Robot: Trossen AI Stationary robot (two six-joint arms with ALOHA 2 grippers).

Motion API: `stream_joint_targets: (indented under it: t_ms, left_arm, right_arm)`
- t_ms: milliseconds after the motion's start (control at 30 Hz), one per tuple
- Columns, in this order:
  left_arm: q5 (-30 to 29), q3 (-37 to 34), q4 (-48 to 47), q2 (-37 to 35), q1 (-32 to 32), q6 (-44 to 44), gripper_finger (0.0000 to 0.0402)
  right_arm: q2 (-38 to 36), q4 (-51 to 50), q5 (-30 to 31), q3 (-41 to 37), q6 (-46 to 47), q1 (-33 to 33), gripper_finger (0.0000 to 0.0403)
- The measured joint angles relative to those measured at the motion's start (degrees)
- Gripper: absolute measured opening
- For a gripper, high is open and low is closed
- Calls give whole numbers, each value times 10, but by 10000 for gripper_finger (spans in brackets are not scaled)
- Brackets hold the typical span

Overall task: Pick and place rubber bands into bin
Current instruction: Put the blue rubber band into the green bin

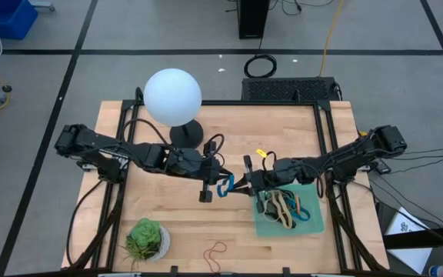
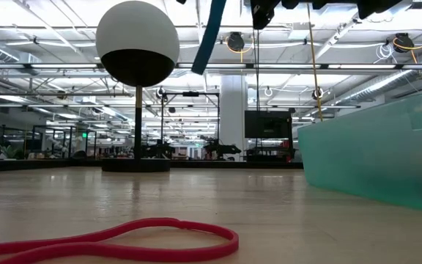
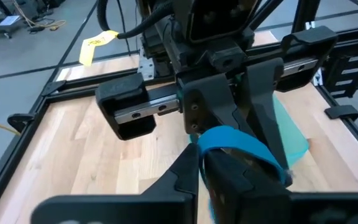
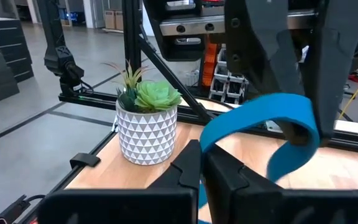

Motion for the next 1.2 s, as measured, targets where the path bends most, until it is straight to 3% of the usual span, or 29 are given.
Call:
stream_joint_targets:
  t_ms: [267, 467, 600, 700, 800, 900, 1067, 1200]
  left_arm:
    - [4, 0, -26, 0, -10, 2, 117]
    - [4, 0, -122, -1, -10, -32, 163]
    - [4, 0, -208, -1, -9, -97, 174]
    - [4, 0, -257, -1, -9, -136, 175]
    - [4, 0, -275, -1, -9, -155, 175]
    - [4, 0, -269, -1, -9, -153, 175]
    - [4, 0, -263, -1, -6, -136, 175]
    - [4, 0, -263, -1, 2, -134, 175]
  right_arm:
    - [-4, -4, 0, 0, -1, 0, 1]
    - [-64, -82, 1, 0, 11, 7, 1]
    - [-135, -240, 11, 17, 37, 25, 1]
    - [-180, -416, 69, 64, 81, 50, 1]
    - [-198, -604, 129, 134, 157, 79, 0]
    - [-196, -766, 138, 200, 254, 109, 0]
    - [-187, -913, 122, 272, 403, 160, 0]
    - [-184, -937, 74, 278, 504, 195, 0]
